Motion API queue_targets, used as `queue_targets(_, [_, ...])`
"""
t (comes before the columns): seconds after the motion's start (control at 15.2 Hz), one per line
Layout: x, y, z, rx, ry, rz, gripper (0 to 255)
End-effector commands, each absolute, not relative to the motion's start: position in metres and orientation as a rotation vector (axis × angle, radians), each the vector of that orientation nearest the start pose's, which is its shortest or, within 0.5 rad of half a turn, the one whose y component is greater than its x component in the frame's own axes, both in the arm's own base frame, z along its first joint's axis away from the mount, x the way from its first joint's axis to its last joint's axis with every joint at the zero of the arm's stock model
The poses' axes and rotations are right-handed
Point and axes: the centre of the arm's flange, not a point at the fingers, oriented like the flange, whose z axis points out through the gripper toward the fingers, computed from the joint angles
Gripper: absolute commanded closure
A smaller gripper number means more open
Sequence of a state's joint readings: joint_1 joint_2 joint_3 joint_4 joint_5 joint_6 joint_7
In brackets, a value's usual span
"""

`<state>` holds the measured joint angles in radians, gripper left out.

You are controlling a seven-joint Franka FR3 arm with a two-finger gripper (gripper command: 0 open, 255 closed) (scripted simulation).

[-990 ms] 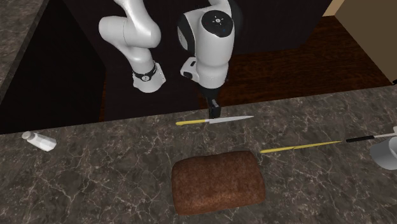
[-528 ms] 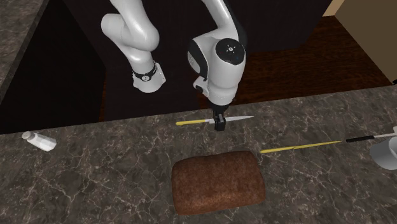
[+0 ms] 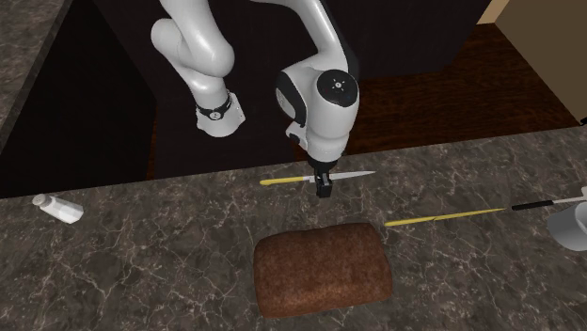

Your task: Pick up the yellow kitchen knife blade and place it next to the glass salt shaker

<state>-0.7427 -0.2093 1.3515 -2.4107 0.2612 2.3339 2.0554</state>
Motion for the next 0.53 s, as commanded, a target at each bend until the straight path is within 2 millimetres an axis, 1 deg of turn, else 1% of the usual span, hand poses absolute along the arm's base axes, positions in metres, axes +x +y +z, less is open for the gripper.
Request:
queue_targets(0.0, [0.3942, 0.2757, 0.3263, -2.158, 2.304, -0.023, 0])
queue_targets(0.2, [0.3942, 0.2757, 0.3264, -2.158, 2.304, -0.023, 0])
queue_targets(0.26, [0.3942, 0.2757, 0.3264, -2.158, 2.304, -0.023, 255])
queue_targets(0.46, [0.3942, 0.2757, 0.3264, -2.158, 2.304, -0.023, 255])
